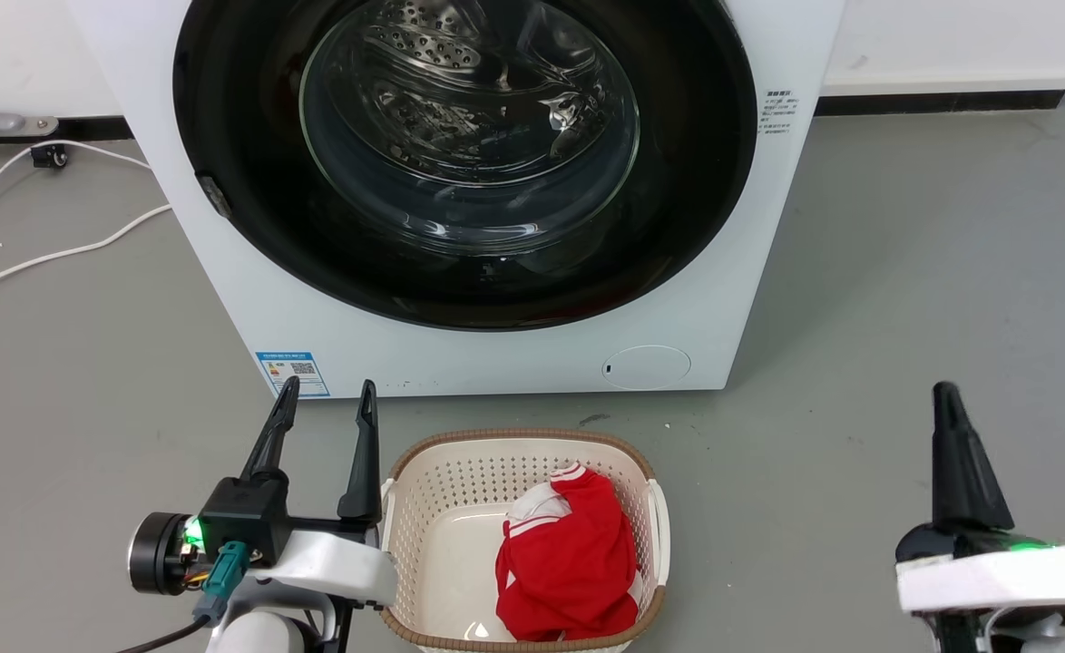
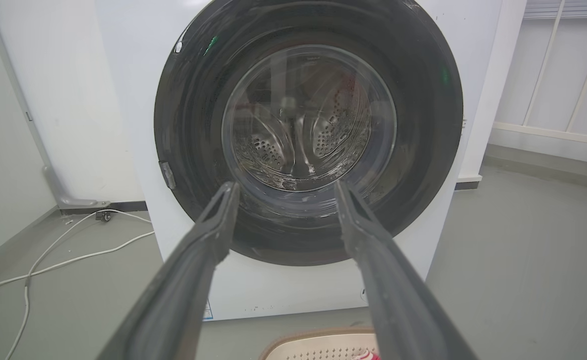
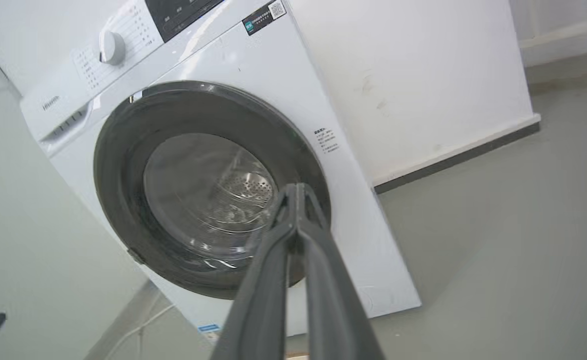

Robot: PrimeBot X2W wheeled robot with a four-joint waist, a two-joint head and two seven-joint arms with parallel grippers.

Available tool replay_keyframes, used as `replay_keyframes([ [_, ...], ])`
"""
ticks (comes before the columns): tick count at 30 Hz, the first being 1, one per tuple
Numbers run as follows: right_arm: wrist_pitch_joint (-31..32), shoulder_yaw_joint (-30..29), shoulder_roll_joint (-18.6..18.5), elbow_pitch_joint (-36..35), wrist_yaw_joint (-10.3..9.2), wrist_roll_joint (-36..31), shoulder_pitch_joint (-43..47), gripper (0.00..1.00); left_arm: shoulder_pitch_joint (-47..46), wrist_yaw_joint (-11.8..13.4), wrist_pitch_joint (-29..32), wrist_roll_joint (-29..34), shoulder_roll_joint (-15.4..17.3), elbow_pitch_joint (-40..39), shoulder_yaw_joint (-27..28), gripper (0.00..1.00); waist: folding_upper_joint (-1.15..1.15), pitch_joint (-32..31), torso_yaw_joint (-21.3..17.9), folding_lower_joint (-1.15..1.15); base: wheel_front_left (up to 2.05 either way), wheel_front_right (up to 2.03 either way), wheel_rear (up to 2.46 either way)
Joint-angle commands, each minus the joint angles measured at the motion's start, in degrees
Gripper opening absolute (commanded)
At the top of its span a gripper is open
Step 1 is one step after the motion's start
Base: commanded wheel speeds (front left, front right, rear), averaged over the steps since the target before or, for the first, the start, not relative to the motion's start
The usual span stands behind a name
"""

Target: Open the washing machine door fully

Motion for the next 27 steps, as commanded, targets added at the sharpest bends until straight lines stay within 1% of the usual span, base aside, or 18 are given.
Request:
replay_keyframes([
  [1,-0.5,0.2,0.2,-0.1,-0.02,3.9,-0.9,0.00,-0.1,0.0,-0.2,0.2,0.0,-0.1,0.1,1.00,0.00,0.0,0.0,0.00,0.00,0.00,0.00],
  [2,-0.8,0.0,0.1,-0.3,-0.02,7.6,-1.2,0.00,-0.1,0.0,-0.2,0.2,0.0,-0.1,0.1,1.00,0.00,0.0,-0.1,0.00,0.00,0.00,0.00],
  [6,-1.5,-0.5,0.1,-0.3,-0.02,30.3,-2.8,0.00,0.0,0.0,-0.2,0.3,-0.1,-0.2,0.3,1.00,0.00,0.3,-0.2,0.00,0.00,0.00,0.00],
  [8,-1.4,-1.2,0.1,-0.4,-0.01,38.1,-3.9,0.00,0.0,0.1,-0.2,0.3,-0.1,-0.3,0.3,1.00,0.00,0.4,-0.3,0.00,0.00,0.00,0.00],
  [9,-1.1,-1.5,0.1,-0.5,-0.01,43.5,-4.7,0.00,0.0,0.2,-0.2,0.2,-0.1,-0.4,0.3,1.00,0.00,0.5,-0.4,0.00,0.00,0.00,0.00],
  [10,-0.5,-2.0,0.1,-0.5,-0.01,45.7,-5.4,0.00,-0.1,0.2,-0.2,0.2,-0.1,-0.5,0.4,1.00,0.00,0.6,-0.4,0.00,0.00,0.00,0.00],
  [12,0.5,-3.5,0.1,-0.6,-0.01,52.4,-7.5,0.00,-0.3,0.3,-0.2,0.1,-0.1,-0.7,0.5,1.00,0.00,1.0,-0.6,0.00,0.00,0.00,0.00],
  [15,3.0,-6.5,-0.3,1.3,-0.01,58.3,-11.7,0.00,-0.7,0.4,-0.2,0.1,-0.1,-0.9,0.6,1.00,0.00,1.6,-0.8,0.00,0.00,0.00,0.00],
  [16,5.3,-9.0,-2.4,5.2,-0.01,63.1,-17.5,0.00,-1.4,0.5,-0.2,0.2,-0.1,-1.2,0.8,1.00,0.00,2.5,-1.0,0.00,0.00,0.00,0.00],
  [21,8.7,-9.7,-7.5,13.8,-0.01,68.0,-28.8,0.00,-2.6,0.5,-0.2,0.5,-0.1,-2.3,0.9,1.00,0.00,4.9,-1.0,0.00,0.00,0.00,0.00],
  [27,13.2,-5.9,-15.3,26.6,-0.01,69.0,-44.9,0.00,-4.8,0.7,-0.2,0.9,-0.1,-4.1,1.0,1.00,0.00,8.6,-0.7,0.00,0.00,0.00,0.00],
])
